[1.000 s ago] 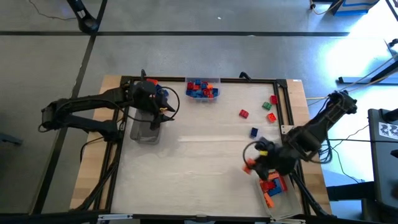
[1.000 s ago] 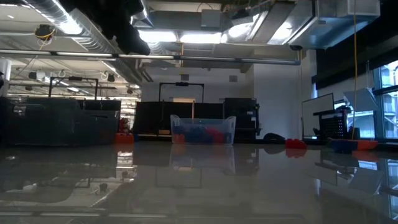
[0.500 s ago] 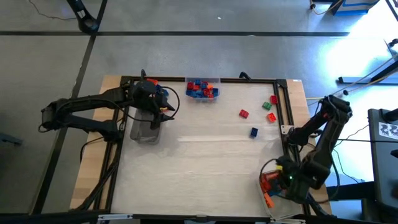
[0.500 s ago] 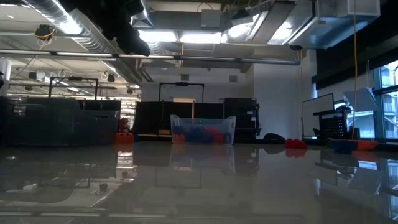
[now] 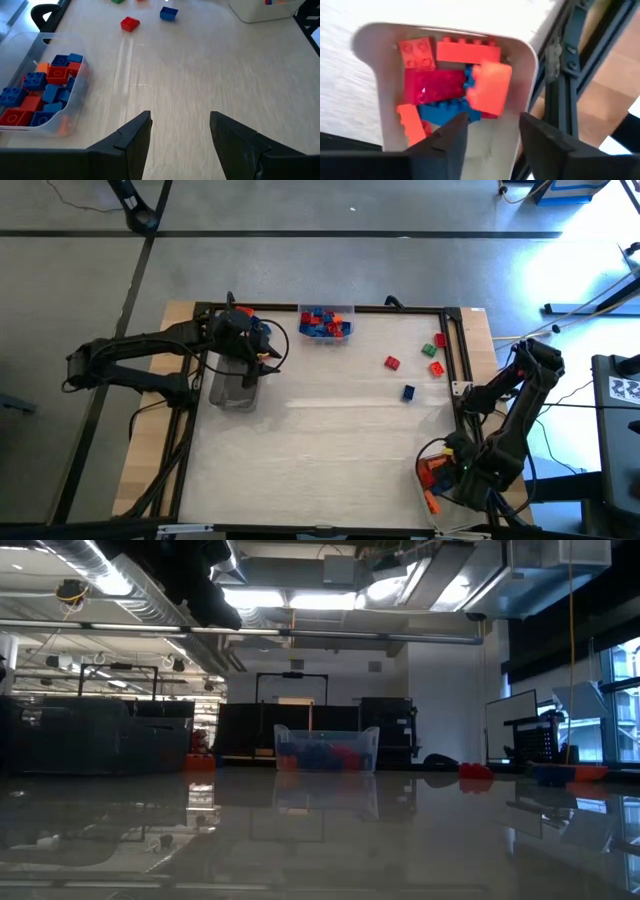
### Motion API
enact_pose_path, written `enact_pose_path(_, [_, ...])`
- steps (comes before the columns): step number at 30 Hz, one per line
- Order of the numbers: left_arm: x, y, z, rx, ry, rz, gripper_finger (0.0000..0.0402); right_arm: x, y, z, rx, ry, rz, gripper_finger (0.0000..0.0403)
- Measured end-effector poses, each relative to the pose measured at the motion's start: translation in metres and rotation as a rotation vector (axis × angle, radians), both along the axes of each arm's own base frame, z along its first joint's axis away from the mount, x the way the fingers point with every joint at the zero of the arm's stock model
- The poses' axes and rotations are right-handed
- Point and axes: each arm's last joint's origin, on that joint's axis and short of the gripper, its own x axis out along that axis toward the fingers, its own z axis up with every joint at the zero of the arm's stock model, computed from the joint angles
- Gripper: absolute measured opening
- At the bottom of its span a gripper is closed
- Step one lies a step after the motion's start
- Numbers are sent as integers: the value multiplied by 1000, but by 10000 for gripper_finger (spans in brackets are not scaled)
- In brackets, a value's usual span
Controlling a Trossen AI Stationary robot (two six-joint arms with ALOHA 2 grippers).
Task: Sort blocks by size
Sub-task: Put the orange 8 stud game piece into the gray bin, then put the blue 8 stud game piece into the gray bin
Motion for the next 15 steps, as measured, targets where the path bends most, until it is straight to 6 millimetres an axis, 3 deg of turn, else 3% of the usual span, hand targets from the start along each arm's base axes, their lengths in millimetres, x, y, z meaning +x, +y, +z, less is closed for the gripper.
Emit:
enact_pose_path(8, [0, 0, 0, 2, -1, -1, 190, -4, 2, 3, 97, 145, 5, 262])
enact_pose_path(12, [0, 0, 0, 5, -6, -2, 190, 0, -7, 12, 140, 86, 16, 272])
enact_pose_path(15, [0, 0, 0, 6, -6, 0, 190, 11, -18, 21, 137, -95, 10, 271])
